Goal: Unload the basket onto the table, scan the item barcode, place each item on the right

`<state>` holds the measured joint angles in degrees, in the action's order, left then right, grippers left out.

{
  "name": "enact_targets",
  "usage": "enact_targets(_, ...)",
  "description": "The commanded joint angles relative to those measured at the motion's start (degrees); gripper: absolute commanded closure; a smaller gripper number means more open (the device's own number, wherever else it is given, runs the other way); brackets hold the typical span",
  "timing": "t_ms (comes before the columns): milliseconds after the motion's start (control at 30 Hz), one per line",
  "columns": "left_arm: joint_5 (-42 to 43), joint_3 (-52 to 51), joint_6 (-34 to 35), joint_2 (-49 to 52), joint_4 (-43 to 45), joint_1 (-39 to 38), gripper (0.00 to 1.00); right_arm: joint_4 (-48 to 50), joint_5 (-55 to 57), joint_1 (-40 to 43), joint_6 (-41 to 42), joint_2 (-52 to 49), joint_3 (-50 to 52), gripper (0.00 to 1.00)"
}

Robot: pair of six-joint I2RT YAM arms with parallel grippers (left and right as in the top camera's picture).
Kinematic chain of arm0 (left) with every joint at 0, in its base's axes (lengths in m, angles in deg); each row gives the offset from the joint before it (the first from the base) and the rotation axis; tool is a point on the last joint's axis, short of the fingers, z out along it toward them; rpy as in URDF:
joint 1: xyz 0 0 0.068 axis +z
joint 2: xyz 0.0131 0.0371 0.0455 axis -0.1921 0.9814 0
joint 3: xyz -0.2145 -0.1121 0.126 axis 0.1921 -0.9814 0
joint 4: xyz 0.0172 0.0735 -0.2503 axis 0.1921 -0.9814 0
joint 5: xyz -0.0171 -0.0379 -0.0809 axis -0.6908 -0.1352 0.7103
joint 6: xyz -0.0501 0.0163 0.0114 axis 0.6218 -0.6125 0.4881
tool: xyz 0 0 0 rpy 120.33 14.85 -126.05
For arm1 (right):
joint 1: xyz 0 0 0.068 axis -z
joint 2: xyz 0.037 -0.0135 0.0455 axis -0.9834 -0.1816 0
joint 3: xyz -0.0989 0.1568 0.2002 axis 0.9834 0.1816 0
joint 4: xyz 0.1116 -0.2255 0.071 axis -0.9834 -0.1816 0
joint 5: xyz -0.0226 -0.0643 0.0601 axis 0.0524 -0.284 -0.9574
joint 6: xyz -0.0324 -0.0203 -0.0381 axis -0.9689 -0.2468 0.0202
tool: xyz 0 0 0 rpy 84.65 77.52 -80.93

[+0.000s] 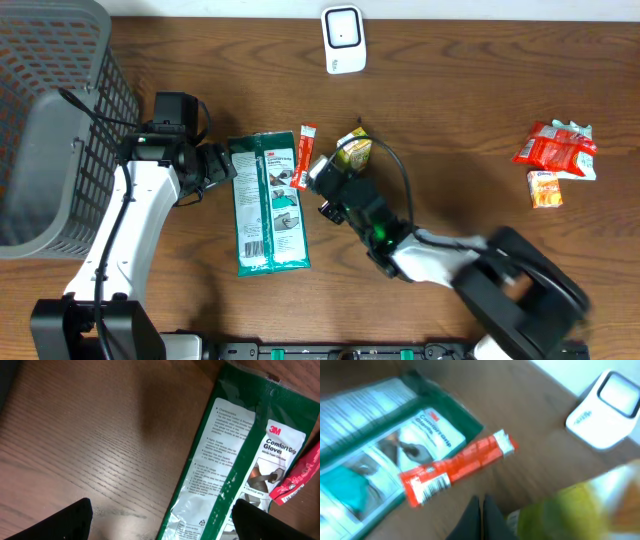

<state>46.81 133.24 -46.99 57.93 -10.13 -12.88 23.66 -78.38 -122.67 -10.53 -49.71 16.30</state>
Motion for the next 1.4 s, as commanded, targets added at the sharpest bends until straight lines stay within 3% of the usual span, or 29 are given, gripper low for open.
enact_targets(0,-0.79,0.46,-0.52,-0.07,-0.13,0.13,0.10,-5.20,-8.28,3.48,5.14,12.02,-0.11,0.99)
enact_targets(167,-0.79,0.46,-0.52,-0.07,-0.13,0.13,0.10,-20.22,-26.05,15.23,8.87,26.36,-0.37,0.99)
enact_targets(233,-0.79,0.46,-0.52,-0.07,-0.13,0.13,0.10,-26.32,-40.65,25.05,8.81,30.91,-0.39,0.96)
enact_targets(300,-0.79,0.46,-0.52,-0.07,-0.13,0.13,0.10,-28.17,-50.71,32.52,8.81,31.80,-0.39,0.43)
enact_targets(333,-0.79,0.46,-0.52,-0.07,-0.13,0.13,0.10,-28.00,-55.69,36.39,8.90,31.87,-0.39,0.01)
enact_targets(500,-0.79,0.46,-0.52,-0.07,-0.13,0.13,0.10,-27.02,-75.65,52.19,13.90,32.00,-0.37,0.01)
enact_targets(633,-0.79,0.46,-0.52,-0.07,-0.13,0.13,0.10,-23.80,-89.20,59.25,3.87,29.35,-0.37,0.02)
enact_targets(700,-0.79,0.46,-0.52,-0.07,-0.13,0.13,0.10,-16.44,-94.31,60.76,6.14,25.86,-0.44,0.05)
enact_targets(967,-0.79,0.46,-0.52,-0.07,-0.13,0.13,0.10,17.16,-96.91,60.59,29.38,2.10,-7.61,0.01)
enact_targets(1167,-0.79,0.46,-0.52,-0.07,-0.13,0.13,0.10,28.87,-96.91,58.47,29.77,-10.91,-14.40,0.01)
enact_targets(1367,-0.79,0.46,-0.52,-0.07,-0.13,0.13,0.10,29.16,-96.94,51.41,26.38,-20.50,-21.46,0.01)
